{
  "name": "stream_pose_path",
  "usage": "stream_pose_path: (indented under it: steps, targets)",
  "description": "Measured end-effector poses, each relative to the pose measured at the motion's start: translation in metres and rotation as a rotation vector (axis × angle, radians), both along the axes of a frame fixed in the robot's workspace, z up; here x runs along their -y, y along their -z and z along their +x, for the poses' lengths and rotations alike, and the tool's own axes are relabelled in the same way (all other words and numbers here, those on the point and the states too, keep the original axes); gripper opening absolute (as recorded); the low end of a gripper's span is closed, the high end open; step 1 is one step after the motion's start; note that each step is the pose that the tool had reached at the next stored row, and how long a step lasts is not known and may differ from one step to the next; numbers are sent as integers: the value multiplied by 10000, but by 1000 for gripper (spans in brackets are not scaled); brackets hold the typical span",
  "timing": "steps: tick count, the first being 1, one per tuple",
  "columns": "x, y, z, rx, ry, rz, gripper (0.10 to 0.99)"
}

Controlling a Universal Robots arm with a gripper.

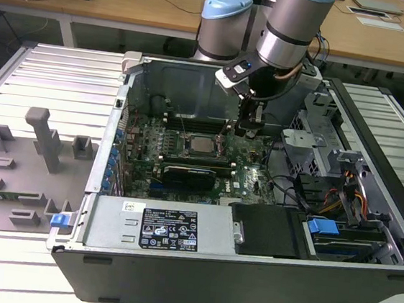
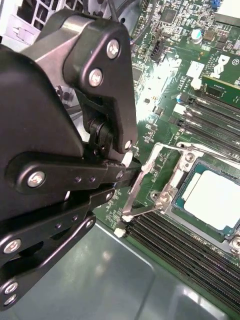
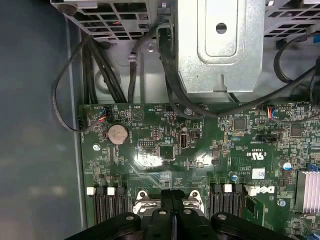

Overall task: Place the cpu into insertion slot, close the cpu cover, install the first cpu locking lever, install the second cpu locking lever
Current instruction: 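Close the cpu cover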

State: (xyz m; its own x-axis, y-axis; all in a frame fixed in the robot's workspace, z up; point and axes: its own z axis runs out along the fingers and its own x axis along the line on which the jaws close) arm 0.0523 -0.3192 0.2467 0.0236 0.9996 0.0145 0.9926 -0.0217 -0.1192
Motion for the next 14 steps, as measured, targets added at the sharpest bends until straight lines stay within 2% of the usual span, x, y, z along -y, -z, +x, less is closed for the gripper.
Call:
stream_pose_path:
  steps: [6,12,13,14]
  targets:
    - [0,0,-90,9,0,-1,106]
    - [0,-1,-228,29,1,-2,106]
    - [0,-1,-270,43,-1,-1,106]
    - [0,0,-373,149,0,-3,106]
